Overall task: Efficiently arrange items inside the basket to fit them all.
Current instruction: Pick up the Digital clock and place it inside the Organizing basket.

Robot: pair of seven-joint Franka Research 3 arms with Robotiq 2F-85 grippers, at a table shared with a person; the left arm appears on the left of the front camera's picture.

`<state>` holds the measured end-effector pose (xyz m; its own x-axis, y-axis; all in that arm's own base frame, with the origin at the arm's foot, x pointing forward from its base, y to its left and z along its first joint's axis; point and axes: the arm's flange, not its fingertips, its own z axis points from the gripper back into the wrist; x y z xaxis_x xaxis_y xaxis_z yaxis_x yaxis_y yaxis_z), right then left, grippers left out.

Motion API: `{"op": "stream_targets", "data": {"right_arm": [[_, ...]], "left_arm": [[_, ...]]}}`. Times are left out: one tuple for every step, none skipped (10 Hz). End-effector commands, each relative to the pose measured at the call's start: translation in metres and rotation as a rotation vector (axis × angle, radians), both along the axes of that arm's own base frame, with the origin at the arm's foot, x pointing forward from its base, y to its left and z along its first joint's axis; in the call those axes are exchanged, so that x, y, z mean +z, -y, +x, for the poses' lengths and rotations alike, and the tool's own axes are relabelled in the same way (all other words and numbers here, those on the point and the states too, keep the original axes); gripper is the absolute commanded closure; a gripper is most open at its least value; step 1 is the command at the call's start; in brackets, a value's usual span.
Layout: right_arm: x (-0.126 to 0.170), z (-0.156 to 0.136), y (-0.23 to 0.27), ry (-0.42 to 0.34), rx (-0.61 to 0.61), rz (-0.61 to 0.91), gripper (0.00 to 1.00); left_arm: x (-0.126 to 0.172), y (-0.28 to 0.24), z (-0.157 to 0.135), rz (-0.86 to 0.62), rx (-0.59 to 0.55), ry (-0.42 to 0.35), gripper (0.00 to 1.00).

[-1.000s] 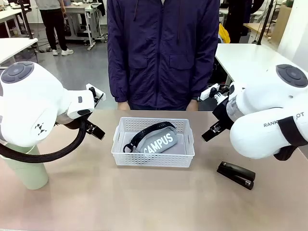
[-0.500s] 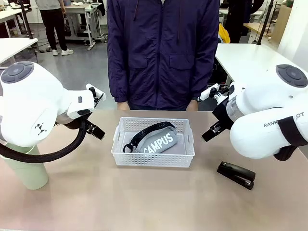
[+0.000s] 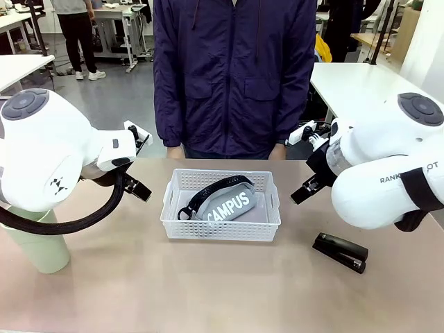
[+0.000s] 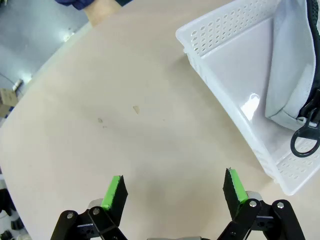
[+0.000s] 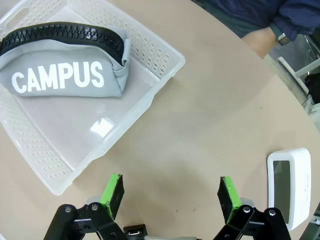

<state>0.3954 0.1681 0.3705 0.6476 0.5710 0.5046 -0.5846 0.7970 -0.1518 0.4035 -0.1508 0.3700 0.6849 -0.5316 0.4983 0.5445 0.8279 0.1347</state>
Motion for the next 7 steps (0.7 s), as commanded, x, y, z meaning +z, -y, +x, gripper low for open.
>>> {"op": "stream_targets", "data": {"right_arm": [[0.0001,0.0000,0.0001,0.000,-0.001,0.001,0.00],[0.0001,0.0000,0.0001,0.000,-0.001,0.001,0.00],[0.0001,0.0000,0.0001,0.000,-0.001,0.001,0.00],[0.0001,0.0000,0.0001,0.000,-0.001,0.001,0.00],[0.0001,0.0000,0.0001,0.000,-0.001,0.001,0.00],[0.0000,0.0000,0.0000,0.000,0.000,0.000,0.00],[-0.0012,-0.0031,0.0027,-0.040,-0.045,-0.022,0.00]], "left_arm": [[0.0001,0.0001,0.0000,0.000,-0.001,0.000,0.00],[0.0001,0.0001,0.0000,0.000,-0.001,0.000,0.00],[0.0001,0.0001,0.0000,0.000,-0.001,0.000,0.00],[0.0001,0.0001,0.0000,0.000,-0.001,0.000,0.00],[0.0001,0.0001,0.0000,0.000,-0.001,0.000,0.00],[0.0000,0.0000,0.0000,0.000,0.000,0.000,0.00],[0.0002,0.0003,-0.0047,-0.020,-0.029,-0.074,0.00]]}}
